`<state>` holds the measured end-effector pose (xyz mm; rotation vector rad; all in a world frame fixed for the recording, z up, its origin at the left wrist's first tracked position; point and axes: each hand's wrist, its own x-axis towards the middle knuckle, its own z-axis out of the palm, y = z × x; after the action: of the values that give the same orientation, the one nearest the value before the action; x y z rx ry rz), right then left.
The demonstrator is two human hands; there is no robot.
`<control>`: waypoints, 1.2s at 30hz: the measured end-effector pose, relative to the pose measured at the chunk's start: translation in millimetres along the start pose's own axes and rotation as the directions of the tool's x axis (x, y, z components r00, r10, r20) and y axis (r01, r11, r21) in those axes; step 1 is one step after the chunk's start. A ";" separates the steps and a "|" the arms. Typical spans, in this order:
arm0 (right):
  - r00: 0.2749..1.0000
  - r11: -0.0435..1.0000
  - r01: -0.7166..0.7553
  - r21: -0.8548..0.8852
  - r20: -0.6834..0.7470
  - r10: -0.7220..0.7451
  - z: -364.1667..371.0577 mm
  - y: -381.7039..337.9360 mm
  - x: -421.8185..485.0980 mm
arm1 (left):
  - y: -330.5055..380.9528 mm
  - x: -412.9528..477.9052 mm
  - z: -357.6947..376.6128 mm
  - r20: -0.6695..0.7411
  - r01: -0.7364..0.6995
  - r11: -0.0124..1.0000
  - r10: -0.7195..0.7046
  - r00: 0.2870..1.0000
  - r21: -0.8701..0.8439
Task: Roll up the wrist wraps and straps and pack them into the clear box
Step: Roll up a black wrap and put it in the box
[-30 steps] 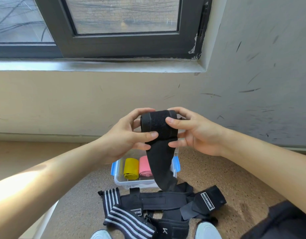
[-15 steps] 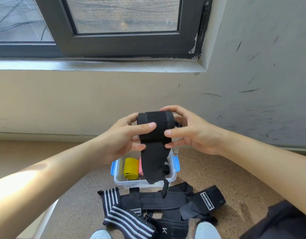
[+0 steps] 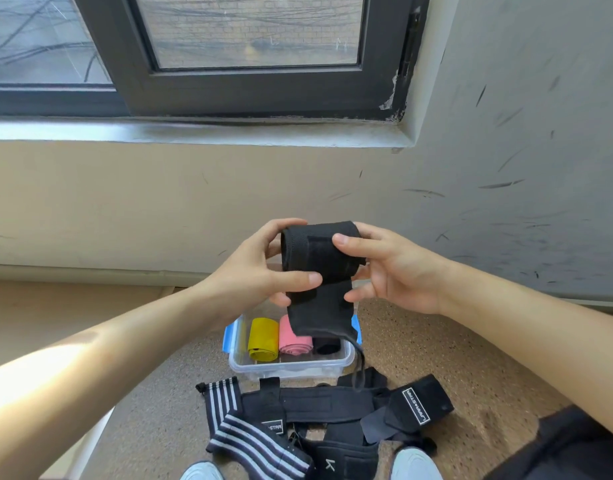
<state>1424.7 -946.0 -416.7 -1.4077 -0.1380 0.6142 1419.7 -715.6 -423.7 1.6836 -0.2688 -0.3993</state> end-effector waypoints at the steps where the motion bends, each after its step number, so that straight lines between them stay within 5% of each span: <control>1: 1.000 1.000 0.014 0.008 -0.006 -0.014 -0.8 -0.7 0.3 | 1.4 -0.4 -0.5 0.039 0.067 0.997 -0.066 0.997 -0.038; 5: 0.997 0.997 0.078 0.010 -0.010 -0.078 -4.6 -1.0 0.4 | 5.5 -2.4 0.7 0.136 0.226 0.961 -0.206 0.969 -0.158; 14: 0.992 0.973 0.128 -0.194 0.021 -0.127 -2.4 5.7 1.2 | 1.2 2.0 -2.0 0.059 0.145 0.944 -0.133 0.989 -0.297; 19: 0.990 0.993 -0.079 -0.083 0.110 0.088 -5.7 1.2 0.6 | -2.0 1.8 -4.8 0.025 0.052 0.971 -0.048 0.999 -0.232; 24: 0.994 0.998 -0.064 -0.002 0.087 0.064 -6.5 4.1 4.3 | -6.9 1.7 -6.0 -0.008 -0.048 0.999 0.048 0.999 0.003; 32: 0.996 0.997 0.052 -0.061 0.070 -0.048 -7.5 18.9 7.3 | -9.7 1.5 -16.3 0.111 0.197 0.978 -0.203 0.973 0.065; 36: 0.996 0.949 0.086 -0.305 0.046 -0.075 -1.2 33.6 9.6 | -22.2 -1.4 -22.7 0.119 0.204 0.975 -0.213 0.970 0.085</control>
<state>1422.5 -941.3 -451.3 -1.6831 -0.3281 0.5652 1426.6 -691.2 -442.7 1.7660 -0.2024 -0.6630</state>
